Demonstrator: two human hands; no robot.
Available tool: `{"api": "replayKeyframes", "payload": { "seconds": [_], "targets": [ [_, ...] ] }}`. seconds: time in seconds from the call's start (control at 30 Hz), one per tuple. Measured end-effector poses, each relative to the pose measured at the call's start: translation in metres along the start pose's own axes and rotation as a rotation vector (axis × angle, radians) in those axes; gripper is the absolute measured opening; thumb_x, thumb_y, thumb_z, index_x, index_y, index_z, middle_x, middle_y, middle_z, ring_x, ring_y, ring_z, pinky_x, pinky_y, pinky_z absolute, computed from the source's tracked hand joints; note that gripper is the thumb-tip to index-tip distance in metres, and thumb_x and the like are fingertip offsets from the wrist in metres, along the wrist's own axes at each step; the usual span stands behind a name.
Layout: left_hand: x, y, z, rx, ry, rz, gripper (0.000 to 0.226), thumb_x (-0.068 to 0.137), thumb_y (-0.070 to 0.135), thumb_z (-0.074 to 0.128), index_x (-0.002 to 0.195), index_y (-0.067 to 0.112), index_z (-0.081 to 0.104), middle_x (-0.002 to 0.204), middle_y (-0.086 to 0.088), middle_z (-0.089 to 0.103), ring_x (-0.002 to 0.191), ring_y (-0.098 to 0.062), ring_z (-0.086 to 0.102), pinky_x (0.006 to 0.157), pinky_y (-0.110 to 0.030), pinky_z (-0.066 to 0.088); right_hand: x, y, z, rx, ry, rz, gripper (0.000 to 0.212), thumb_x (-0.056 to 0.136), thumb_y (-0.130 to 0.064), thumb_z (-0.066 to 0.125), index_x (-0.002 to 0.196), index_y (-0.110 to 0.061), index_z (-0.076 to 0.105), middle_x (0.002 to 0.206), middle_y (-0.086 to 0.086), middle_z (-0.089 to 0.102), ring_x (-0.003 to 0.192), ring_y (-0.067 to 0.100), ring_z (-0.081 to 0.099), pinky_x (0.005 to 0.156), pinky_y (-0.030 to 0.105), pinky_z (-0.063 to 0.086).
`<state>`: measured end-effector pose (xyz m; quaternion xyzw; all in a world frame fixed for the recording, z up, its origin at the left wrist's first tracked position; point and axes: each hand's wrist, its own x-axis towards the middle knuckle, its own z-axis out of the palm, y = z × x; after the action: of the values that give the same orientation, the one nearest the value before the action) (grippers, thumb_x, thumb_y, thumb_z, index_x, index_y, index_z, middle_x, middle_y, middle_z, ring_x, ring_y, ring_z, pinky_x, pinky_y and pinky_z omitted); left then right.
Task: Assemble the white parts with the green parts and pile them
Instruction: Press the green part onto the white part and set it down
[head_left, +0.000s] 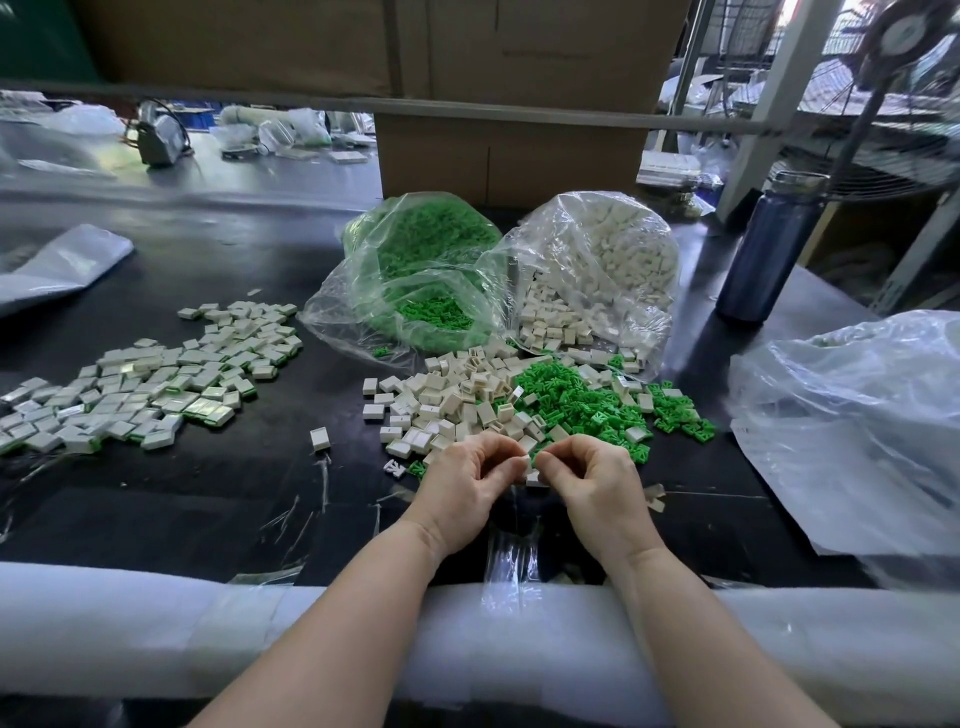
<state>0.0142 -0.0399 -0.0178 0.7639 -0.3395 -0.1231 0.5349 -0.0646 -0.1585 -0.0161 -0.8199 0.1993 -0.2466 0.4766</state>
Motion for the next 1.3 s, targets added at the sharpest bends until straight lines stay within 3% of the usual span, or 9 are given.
{"api": "replayKeyframes", "payload": {
  "seconds": [0.3,0.5,0.67,0.73,0.83,0.93,1.07,1.2,1.3],
  "targets": [
    [-0.0009,-0.0049,0.0017,0.019,0.000,-0.040,0.006,0.086,0.011,0.063,0.088,0.013,0.068,0.083,-0.003,0.068,0.080,-0.013,0.061,0.085,-0.029,0.050,-0.0003,0.0008,0.0009,-0.040,-0.053,0.014,0.015,0.084,-0.011,0.067,0.069,-0.009,0.065,0.058,-0.007,0.058,0.057,0.006,0.052,0.059,0.017,0.043],
    [-0.0005,-0.0061,0.0026,0.011,0.027,-0.034,0.010,0.086,0.011,0.064,0.093,0.010,0.070,0.086,-0.004,0.069,0.081,-0.012,0.062,0.084,-0.022,0.049,-0.0002,-0.0012,0.0007,-0.013,-0.067,0.017,0.013,0.084,-0.011,0.067,0.071,-0.013,0.066,0.062,-0.005,0.061,0.060,0.008,0.055,0.064,0.024,0.048],
    [0.0004,-0.0031,0.0017,-0.129,0.060,-0.051,0.008,0.086,0.010,0.062,0.086,0.015,0.068,0.078,-0.001,0.068,0.074,-0.007,0.063,0.076,-0.016,0.051,-0.0003,0.0006,0.0008,-0.006,0.026,-0.017,0.012,0.087,-0.014,0.064,0.078,-0.009,0.070,0.068,-0.002,0.065,0.068,0.016,0.060,0.070,0.032,0.050],
    [0.0003,-0.0033,0.0010,-0.199,0.067,-0.075,0.013,0.087,0.010,0.061,0.083,0.021,0.066,0.078,-0.001,0.069,0.077,-0.012,0.066,0.078,-0.019,0.053,0.0005,0.0023,-0.0008,-0.029,0.062,-0.003,0.011,0.088,-0.009,0.061,0.088,-0.013,0.072,0.078,-0.003,0.068,0.076,0.015,0.062,0.077,0.028,0.050],
    [-0.0001,-0.0028,0.0006,-0.213,0.065,-0.074,0.016,0.088,0.010,0.059,0.083,0.023,0.066,0.078,-0.003,0.069,0.080,-0.017,0.066,0.081,-0.026,0.054,-0.0021,-0.0009,-0.0031,0.055,0.035,-0.066,0.030,0.084,0.005,0.060,0.098,-0.019,0.072,0.086,-0.010,0.069,0.082,0.009,0.064,0.079,0.016,0.050],
    [-0.0001,-0.0024,0.0005,-0.184,0.052,-0.054,0.014,0.089,0.011,0.058,0.084,0.021,0.067,0.075,0.001,0.068,0.073,-0.007,0.063,0.078,-0.021,0.052,-0.0048,-0.0053,-0.0026,0.131,-0.045,-0.131,0.035,0.080,0.007,0.064,0.092,-0.026,0.071,0.090,-0.013,0.070,0.086,0.005,0.066,0.082,0.016,0.050],
    [-0.0019,-0.0023,0.0014,-0.131,0.061,-0.045,0.016,0.092,0.015,0.054,0.085,0.025,0.065,0.069,0.007,0.066,0.064,-0.005,0.061,0.070,-0.018,0.050,-0.0037,-0.0040,-0.0033,0.138,-0.026,-0.116,0.023,0.080,0.000,0.068,0.084,-0.023,0.071,0.084,-0.012,0.070,0.083,0.001,0.065,0.081,0.014,0.050],
    [-0.0010,-0.0024,0.0012,0.025,0.089,0.017,0.007,0.086,0.018,0.064,0.089,0.018,0.070,0.086,0.001,0.067,0.080,-0.014,0.062,0.079,-0.023,0.049,-0.0030,-0.0009,-0.0030,0.111,-0.015,-0.103,0.013,0.081,-0.006,0.069,0.076,-0.018,0.070,0.074,-0.005,0.070,0.073,0.007,0.064,0.073,0.018,0.051],
    [-0.0019,-0.0016,0.0005,-0.059,0.067,0.004,0.009,0.084,0.012,0.066,0.089,0.016,0.071,0.087,-0.005,0.070,0.086,-0.019,0.065,0.084,-0.025,0.051,-0.0021,0.0007,-0.0024,0.099,-0.018,-0.080,0.012,0.082,-0.008,0.070,0.075,-0.019,0.071,0.072,-0.001,0.070,0.070,0.011,0.064,0.070,0.022,0.052]
  ]
}}
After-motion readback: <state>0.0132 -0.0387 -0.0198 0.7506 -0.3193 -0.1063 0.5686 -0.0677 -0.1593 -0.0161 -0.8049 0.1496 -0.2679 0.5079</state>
